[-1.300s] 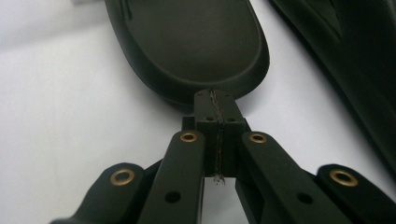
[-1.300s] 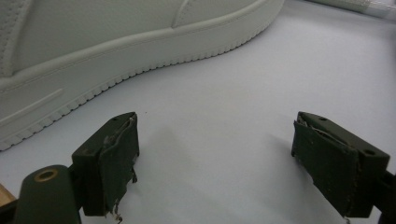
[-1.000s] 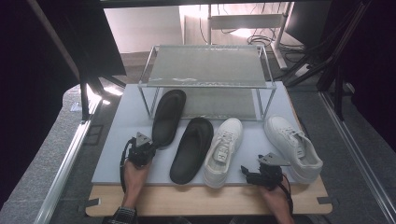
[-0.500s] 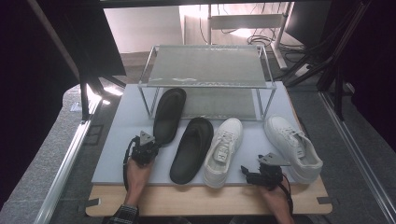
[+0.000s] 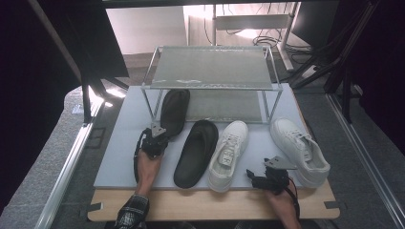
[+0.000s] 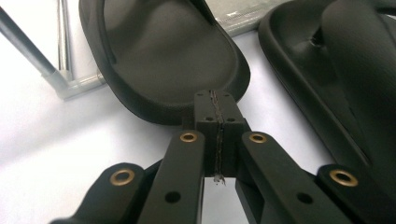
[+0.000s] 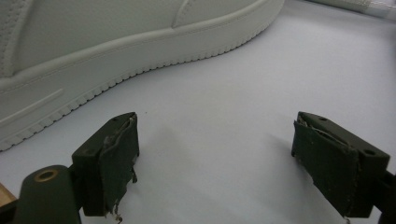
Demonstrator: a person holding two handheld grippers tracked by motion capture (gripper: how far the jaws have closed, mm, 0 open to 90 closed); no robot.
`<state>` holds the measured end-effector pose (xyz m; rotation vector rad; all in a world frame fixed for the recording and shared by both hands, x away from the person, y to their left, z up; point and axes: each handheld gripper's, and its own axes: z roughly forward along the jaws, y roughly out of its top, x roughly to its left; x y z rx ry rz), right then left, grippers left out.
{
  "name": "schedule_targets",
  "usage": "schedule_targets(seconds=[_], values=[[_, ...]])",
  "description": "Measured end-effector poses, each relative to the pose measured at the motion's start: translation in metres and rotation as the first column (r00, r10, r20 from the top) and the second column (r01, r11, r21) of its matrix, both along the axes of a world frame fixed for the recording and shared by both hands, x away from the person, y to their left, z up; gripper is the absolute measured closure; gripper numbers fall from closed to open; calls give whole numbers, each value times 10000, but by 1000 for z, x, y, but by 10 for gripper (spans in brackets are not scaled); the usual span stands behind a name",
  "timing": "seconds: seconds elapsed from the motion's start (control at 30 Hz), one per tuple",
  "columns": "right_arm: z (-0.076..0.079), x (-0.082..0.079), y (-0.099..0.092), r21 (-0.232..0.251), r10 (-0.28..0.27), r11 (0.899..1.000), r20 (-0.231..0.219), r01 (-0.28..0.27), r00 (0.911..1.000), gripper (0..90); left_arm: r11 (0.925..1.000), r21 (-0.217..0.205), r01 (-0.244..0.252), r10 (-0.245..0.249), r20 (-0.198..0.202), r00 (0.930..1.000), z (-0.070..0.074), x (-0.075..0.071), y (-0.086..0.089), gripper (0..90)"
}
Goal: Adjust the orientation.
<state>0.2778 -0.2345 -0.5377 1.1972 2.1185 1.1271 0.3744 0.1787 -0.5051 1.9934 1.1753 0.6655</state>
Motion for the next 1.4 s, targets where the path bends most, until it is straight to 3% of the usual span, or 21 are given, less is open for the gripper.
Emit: schedule_targets(seconds=[0.17, 0.57, 0.93, 1.27, 1.4], values=[[0, 0, 0, 4, -2, 10000, 0, 2, 10000, 154, 9996, -225, -179, 178, -31, 9998, -2, 10, 1, 896], [0, 0, 0, 1, 1, 10000, 0, -1, 10000, 154, 9984, -279, -489, 486, -94, 9988, -2, 31, 1, 896], [0, 0, 0, -2, -3, 10000, -4, 3, 10000, 154, 9976, -4, -698, 698, -89, 9975, -2, 48, -6, 896], [0, 0, 0, 3, 1, 10000, -6, -1, 10000, 153, 9960, -38, -890, 889, -205, 9958, -4, 59, -12, 895], [0, 0, 0, 13, 9, 10000, -14, -9, 10000, 152, 9975, -79, -702, 699, -340, 9970, -5, 57, -12, 895]])
